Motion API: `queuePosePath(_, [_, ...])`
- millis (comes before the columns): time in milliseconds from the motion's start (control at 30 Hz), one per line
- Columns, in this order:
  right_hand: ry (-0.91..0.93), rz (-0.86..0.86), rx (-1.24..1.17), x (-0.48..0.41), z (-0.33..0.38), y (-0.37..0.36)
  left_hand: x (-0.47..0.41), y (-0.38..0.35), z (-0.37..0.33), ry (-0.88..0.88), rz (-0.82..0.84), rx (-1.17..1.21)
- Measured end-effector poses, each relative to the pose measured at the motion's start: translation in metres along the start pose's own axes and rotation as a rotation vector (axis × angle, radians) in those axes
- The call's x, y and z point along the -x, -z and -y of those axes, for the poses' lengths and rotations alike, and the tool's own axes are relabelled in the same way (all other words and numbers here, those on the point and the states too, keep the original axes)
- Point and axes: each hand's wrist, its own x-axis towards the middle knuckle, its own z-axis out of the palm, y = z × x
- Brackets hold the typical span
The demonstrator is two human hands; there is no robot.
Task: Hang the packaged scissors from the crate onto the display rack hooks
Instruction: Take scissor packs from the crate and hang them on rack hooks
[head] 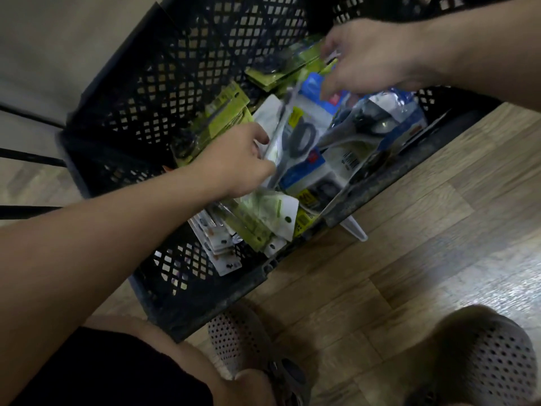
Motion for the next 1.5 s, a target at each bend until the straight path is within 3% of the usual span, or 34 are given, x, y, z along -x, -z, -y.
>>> queuePosePath(67, [-0.043,0.102,-0.03,0.0,-0.001,-0.004,0.003,-0.006,0.003,-0.028,0.145,0.061])
queuePosePath(167, [-0.079,0.198,-0.09,0.001,-0.001,-0.008,0.008,-0.019,0.011,-0.059,0.281,-0.094])
queuePosePath(333, [-0.109,0.211,-0.125,0.003,0.004,-0.005,0.006,-0.034,0.018,-0.045,0.128,-0.025])
queuePosePath(433, [-0.058,0.102,-0.268,0.002,0.006,-0.002,0.0,-0.029,0.019,0.077,0.083,0.23])
queuePosePath(533, [0.003,-0.184,-0.446,-0.009,0.0,0.002,-0.008,-0.022,0.02,0.209,0.011,0.462])
queuePosePath(733, [-0.169,-0.301,-0.442,-0.026,-0.012,0.007,-0.021,-0.016,0.027,0.245,-0.033,0.594])
queuePosePath(833, [-0.16,-0.188,-0.45,-0.024,-0.007,0.004,-0.021,-0.014,0.028,0.234,0.009,0.573])
queuePosePath(1000, [-0.112,0.225,-0.472,-0.012,-0.002,0.006,-0.021,-0.016,0.029,0.194,0.042,0.559])
queuePosePath(1067, [-0.103,0.283,-0.547,-0.013,-0.001,0.002,-0.022,-0.016,0.03,0.176,0.061,0.54])
queuePosePath(1200, [-0.163,0.141,-0.666,-0.02,-0.002,-0.009,-0.02,-0.013,0.028,0.163,0.078,0.542])
queuePosePath(1333, [-0.138,-0.121,-0.5,-0.023,-0.004,-0.018,-0.018,-0.011,0.026,0.17,0.053,0.571])
queuePosePath(1400, [-0.046,-0.237,-0.609,-0.024,-0.001,-0.009,-0.019,-0.01,0.026,0.167,-0.014,0.648])
queuePosePath(1500, [0.1,-0.218,-0.92,-0.025,0.006,0.01,-0.024,-0.004,0.024,0.115,-0.11,0.774])
